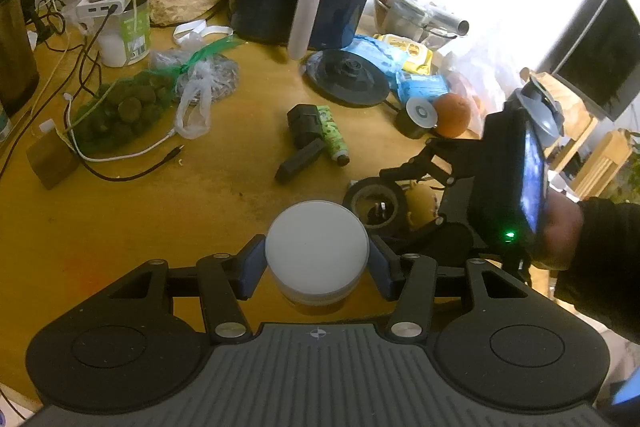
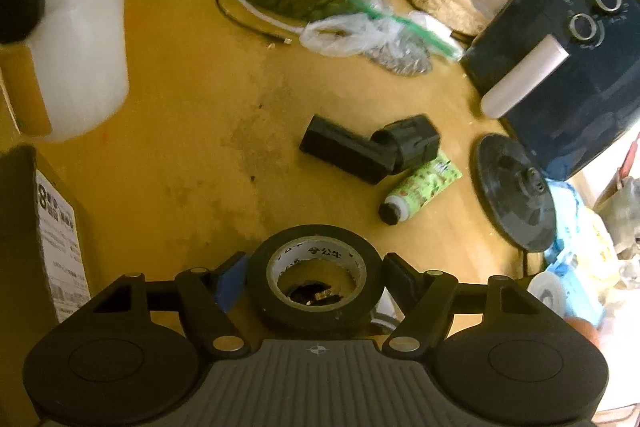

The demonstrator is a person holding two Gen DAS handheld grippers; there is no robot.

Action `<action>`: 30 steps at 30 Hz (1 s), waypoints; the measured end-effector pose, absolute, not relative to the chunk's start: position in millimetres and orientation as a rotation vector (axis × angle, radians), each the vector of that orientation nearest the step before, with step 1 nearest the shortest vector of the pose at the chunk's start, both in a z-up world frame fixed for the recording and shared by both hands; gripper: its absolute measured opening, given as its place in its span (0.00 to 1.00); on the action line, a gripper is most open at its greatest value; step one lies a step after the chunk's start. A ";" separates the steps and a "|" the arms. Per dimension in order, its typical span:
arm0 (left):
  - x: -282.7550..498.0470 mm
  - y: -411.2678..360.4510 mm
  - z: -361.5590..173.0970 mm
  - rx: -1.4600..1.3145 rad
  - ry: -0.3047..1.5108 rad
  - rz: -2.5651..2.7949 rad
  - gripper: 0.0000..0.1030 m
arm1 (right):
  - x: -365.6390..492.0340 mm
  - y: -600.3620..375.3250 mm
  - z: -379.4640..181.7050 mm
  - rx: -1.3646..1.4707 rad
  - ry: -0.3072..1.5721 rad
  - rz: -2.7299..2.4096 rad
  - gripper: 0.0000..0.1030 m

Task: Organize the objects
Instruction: 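Grasp the black tape roll with the right gripper while the left gripper holds the jar, then carry the jar and the tape roll toward the cardboard box with both grippers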

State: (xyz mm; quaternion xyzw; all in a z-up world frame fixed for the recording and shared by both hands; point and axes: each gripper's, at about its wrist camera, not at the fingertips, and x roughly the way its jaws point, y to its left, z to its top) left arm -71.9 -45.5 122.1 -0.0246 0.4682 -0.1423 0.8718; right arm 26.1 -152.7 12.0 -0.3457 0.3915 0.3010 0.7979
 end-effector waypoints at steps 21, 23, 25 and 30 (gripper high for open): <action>-60.9 -71.1 141.6 -0.025 0.919 -0.365 0.51 | -12.6 -234.4 110.7 -0.326 0.788 0.458 0.73; -62.2 -73.7 143.2 -0.023 0.917 -0.372 0.51 | -19.1 -242.0 113.9 -0.290 0.785 0.441 0.73; -63.8 -76.9 143.2 -0.014 0.917 -0.379 0.51 | -25.3 -248.6 115.0 -0.256 0.787 0.422 0.73; -69.8 -81.7 140.6 -0.011 0.927 -0.385 0.51 | -44.3 -260.8 114.0 -0.196 0.788 0.394 0.73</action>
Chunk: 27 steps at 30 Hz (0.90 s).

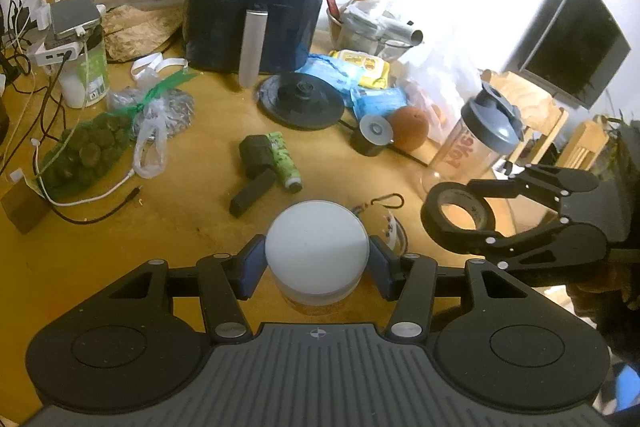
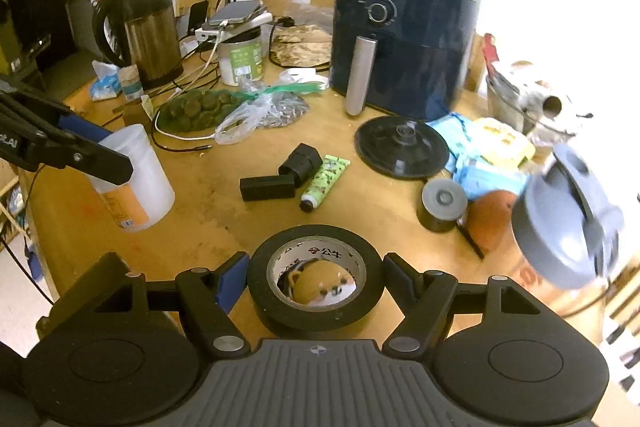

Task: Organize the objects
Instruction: 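Carry the jar and the tape roll toward the cardboard box with both grippers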

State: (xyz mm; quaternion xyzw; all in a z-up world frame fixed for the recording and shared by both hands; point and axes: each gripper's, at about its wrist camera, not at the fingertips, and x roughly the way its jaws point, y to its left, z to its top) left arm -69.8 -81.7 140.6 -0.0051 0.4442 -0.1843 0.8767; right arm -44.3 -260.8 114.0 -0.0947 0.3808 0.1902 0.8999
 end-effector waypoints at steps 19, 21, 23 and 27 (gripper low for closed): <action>-92.4 -93.7 129.8 0.009 0.958 -0.380 0.51 | -105.1 -281.3 94.6 -0.032 0.835 0.396 0.73; -94.8 -94.9 128.6 0.008 0.960 -0.375 0.51 | -107.9 -279.9 91.9 -0.022 0.841 0.413 0.73; -96.4 -95.5 127.9 0.007 0.964 -0.370 0.51 | -111.1 -277.6 89.2 -0.029 0.850 0.424 0.73; -99.3 -96.0 127.1 0.006 0.966 -0.362 0.51 | -119.3 -275.2 86.6 -0.041 0.863 0.436 0.73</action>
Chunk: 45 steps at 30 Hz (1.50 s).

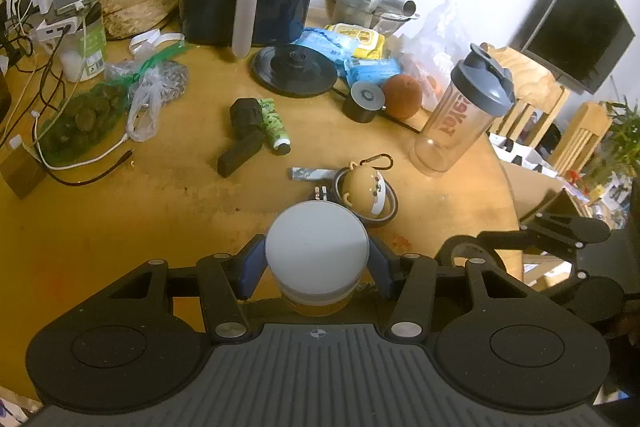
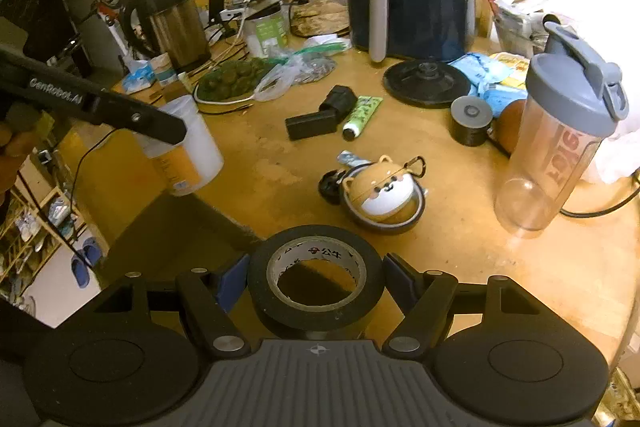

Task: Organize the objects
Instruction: 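Carry the jar and the tape roll toward the cardboard box with both grippers, then lower the jar and tape into the cardboard box and open both grippers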

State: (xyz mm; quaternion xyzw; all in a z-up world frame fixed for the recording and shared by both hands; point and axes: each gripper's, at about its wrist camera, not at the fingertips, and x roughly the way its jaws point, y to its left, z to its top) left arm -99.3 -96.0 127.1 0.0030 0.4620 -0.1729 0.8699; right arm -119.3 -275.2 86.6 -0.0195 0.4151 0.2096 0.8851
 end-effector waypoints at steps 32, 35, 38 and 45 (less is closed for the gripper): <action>-117.1 -97.0 82.1 0.132 1.073 -0.382 0.51 | -132.4 -242.9 63.4 -0.065 0.944 0.485 0.73; -114.7 -95.7 77.0 0.150 1.081 -0.367 0.51 | -130.4 -237.9 59.0 -0.096 0.963 0.476 0.73; -111.6 -96.6 71.0 0.184 1.090 -0.351 0.51 | -129.0 -231.9 53.5 -0.145 0.983 0.463 0.73; -110.2 -98.2 63.4 0.217 1.103 -0.350 0.51 | -128.3 -222.3 42.4 -0.252 1.010 0.405 0.73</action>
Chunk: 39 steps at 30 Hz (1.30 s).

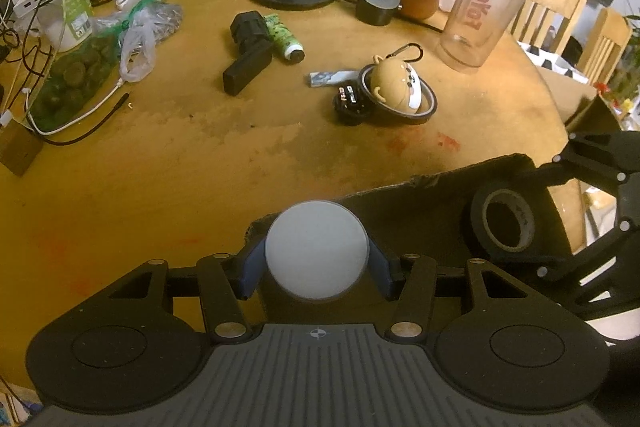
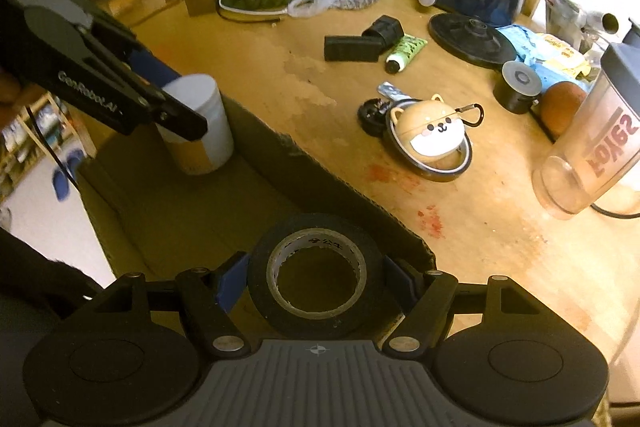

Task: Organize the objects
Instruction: 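Lower the jar and tape into the cardboard box and open both grippers, then move the right gripper to the tan dog-face case and grasp its rim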

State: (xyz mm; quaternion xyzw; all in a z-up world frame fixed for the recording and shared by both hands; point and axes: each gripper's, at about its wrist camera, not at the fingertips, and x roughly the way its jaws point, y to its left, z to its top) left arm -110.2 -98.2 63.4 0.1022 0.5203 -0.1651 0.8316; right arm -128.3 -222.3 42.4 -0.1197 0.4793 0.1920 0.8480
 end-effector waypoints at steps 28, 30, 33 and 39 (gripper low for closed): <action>-88.2 -100.9 105.9 0.159 0.952 -0.402 0.53 | -94.8 -244.8 89.4 -0.009 0.924 0.292 1.00; -87.3 -100.6 109.5 0.160 0.939 -0.408 0.53 | -91.5 -248.5 88.2 -0.008 0.928 0.273 1.00; -86.8 -98.5 112.9 0.160 0.925 -0.407 0.53 | -86.6 -254.0 87.0 -0.004 0.928 0.248 1.00; -84.1 -90.3 113.8 0.146 0.929 -0.394 0.54 | -74.7 -266.4 84.2 0.011 0.926 0.204 1.00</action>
